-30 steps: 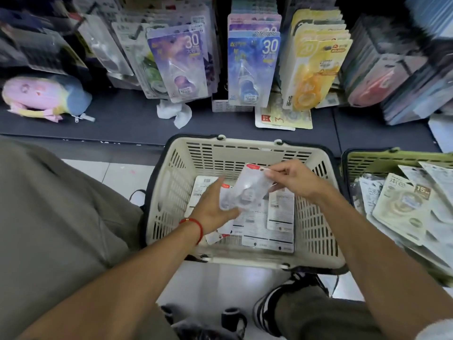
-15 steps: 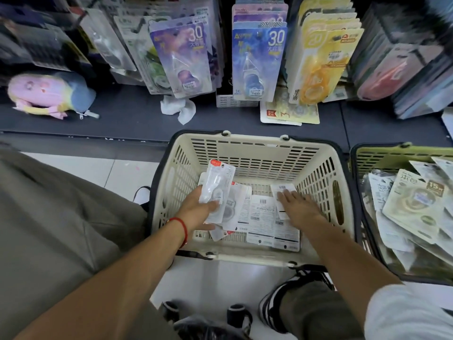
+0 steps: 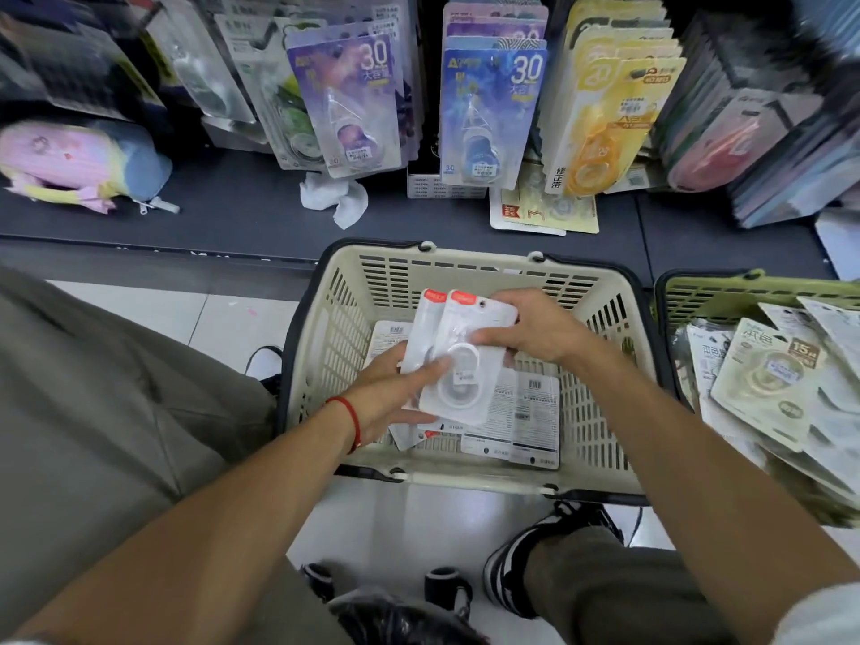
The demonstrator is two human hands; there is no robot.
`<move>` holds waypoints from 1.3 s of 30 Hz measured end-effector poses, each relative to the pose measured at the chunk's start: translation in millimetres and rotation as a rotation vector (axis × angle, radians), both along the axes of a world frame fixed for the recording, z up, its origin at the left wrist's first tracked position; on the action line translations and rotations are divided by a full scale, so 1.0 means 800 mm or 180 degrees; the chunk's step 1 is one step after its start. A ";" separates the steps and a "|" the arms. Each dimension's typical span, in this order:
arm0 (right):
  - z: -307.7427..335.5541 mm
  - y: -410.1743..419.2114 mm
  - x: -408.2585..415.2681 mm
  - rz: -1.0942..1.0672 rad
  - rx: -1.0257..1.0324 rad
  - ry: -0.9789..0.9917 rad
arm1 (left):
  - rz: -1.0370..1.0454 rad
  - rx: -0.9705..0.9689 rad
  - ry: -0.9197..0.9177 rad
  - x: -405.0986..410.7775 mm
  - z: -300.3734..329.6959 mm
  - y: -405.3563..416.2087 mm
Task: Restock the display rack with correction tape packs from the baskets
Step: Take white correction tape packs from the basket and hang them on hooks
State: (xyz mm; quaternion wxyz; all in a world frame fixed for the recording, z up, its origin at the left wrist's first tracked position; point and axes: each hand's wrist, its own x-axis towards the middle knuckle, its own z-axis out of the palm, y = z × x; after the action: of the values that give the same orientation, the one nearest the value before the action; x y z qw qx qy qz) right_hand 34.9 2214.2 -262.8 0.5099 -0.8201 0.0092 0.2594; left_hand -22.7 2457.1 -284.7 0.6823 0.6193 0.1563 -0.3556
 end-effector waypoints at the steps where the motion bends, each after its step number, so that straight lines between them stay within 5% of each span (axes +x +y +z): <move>1: -0.011 0.010 0.000 -0.0185 0.0074 -0.0008 | -0.0111 0.0005 -0.0040 -0.002 -0.002 0.000; 4: -0.059 0.011 -0.008 -0.0675 -0.0075 -0.0016 | 0.0114 0.0144 0.0006 -0.005 -0.007 0.011; 7: -0.119 -0.020 -0.026 0.0386 -0.1999 0.0127 | 0.0368 0.0258 0.0138 -0.007 -0.012 0.028; 10: -0.159 -0.034 -0.045 0.1020 -0.2353 0.0591 | 0.0385 0.0384 0.0287 -0.009 -0.015 0.035; 12: -0.167 -0.033 -0.046 0.1052 -0.2567 0.0351 | 0.0399 0.0449 0.0347 -0.009 -0.015 0.035; 23: -0.102 -0.049 -0.035 0.0150 -0.1565 0.0081 | 0.0526 0.0452 0.0530 -0.007 -0.014 0.016; 27: -0.062 -0.046 -0.046 -0.0047 -0.1602 -0.0739 | 0.0669 0.0226 0.0722 -0.007 -0.011 0.003; 31: -0.016 -0.012 -0.062 -0.0258 -0.1782 -0.2394 | 0.0816 -0.0181 0.1024 -0.001 0.004 -0.010; 34: 0.005 0.020 -0.080 0.0519 -0.1992 -0.3431 | 0.1020 -0.1039 0.1392 0.007 0.018 -0.010; 37: 0.015 0.038 -0.095 0.1302 -0.2195 -0.3491 | 0.1180 -0.1768 0.1595 0.013 0.030 0.001; 39: 0.022 0.045 -0.098 0.1690 -0.2174 -0.3556 | 0.0948 -0.1697 0.1433 0.017 0.034 0.005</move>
State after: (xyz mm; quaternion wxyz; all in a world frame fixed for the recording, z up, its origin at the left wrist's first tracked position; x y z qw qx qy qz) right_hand -43.9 2250.6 -245.2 0.0719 -0.9192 -0.3734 -0.1022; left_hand -9.0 2461.3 -257.9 0.8123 0.2969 0.2925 -0.4080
